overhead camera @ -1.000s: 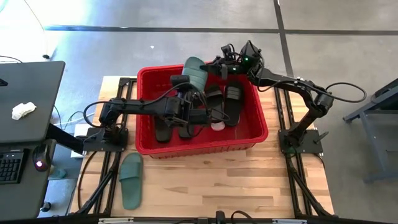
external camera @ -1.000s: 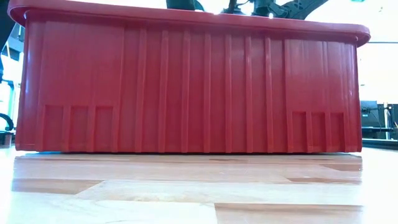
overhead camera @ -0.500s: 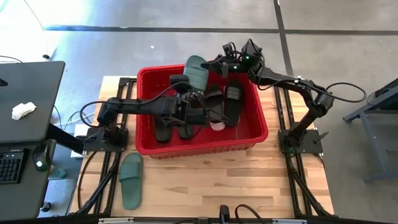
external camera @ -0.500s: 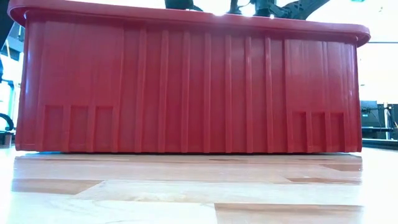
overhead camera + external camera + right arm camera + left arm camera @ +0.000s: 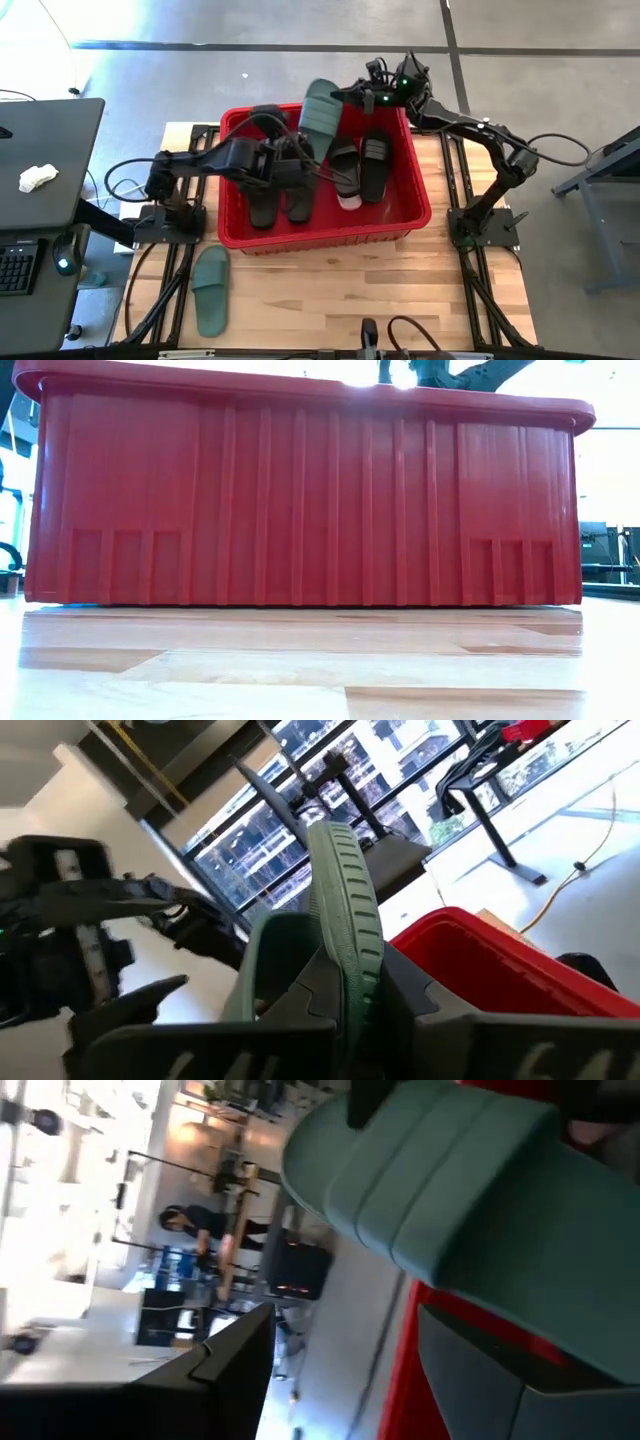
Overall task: Pick and place slides into bin
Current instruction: Stack the green slipper on top of the black slipper in the red bin
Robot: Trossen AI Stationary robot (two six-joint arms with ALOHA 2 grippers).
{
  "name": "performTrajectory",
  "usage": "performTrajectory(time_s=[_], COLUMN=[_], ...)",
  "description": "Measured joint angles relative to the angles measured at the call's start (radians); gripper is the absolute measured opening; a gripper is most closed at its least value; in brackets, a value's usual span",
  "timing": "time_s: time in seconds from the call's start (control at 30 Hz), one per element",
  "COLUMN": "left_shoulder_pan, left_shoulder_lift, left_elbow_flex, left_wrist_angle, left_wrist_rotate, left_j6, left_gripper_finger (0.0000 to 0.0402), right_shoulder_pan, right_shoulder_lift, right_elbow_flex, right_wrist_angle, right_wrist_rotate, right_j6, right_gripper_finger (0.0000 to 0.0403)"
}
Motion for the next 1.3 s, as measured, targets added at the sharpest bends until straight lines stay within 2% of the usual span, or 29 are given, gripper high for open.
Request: performTrajectory(time_s=[0.13,0.33,0.53,0.7,0.9,1.03,1.3], left_shoulder_pan=[0.0,0.0,0.0,0.0,0.001,0.015,0.048], left_shoulder_lift=[-0.039,-0.09,-0.131,-0.165,-0.182,-0.187,-0.186], left_elbow_flex=[-0.001,-0.001,-0.002,-0.003,-0.004,-0.004,-0.004], left_wrist_angle=[-0.023,-0.035,-0.054,-0.054,-0.054,-0.054,-0.054], left_wrist_rotate=[0.044,0.057,0.066,0.087,0.117,0.123,0.22], left_j6=[-0.021,-0.011,0.008,0.015,0.04,0.059,0.097], left_gripper_finger=[0.0226,0.0207,0.019,0.018,0.0172,0.017,0.017], right_shoulder_pan=[-0.009,-0.009,-0.004,0.059,0.145,0.182,0.193], right_shoulder_lift=[0.0,0.048,0.243,0.381,0.393,0.394,0.393], right_elbow_flex=[0.11,0.418,0.752,0.82,0.746,0.708,0.554], right_wrist_angle=[-0.157,-0.565,-0.948,-1.209,-1.177,-1.104,-0.854], right_wrist_rotate=[-0.022,-0.034,-0.185,-0.155,-0.016,0.014,0.084], right_j6=[-0.096,-0.29,-0.283,-0.384,-0.373,-0.281,-0.046], right_gripper_finger=[0.0005,0.0005,0.0006,0.0005,0.0005,0.0005,0.0005])
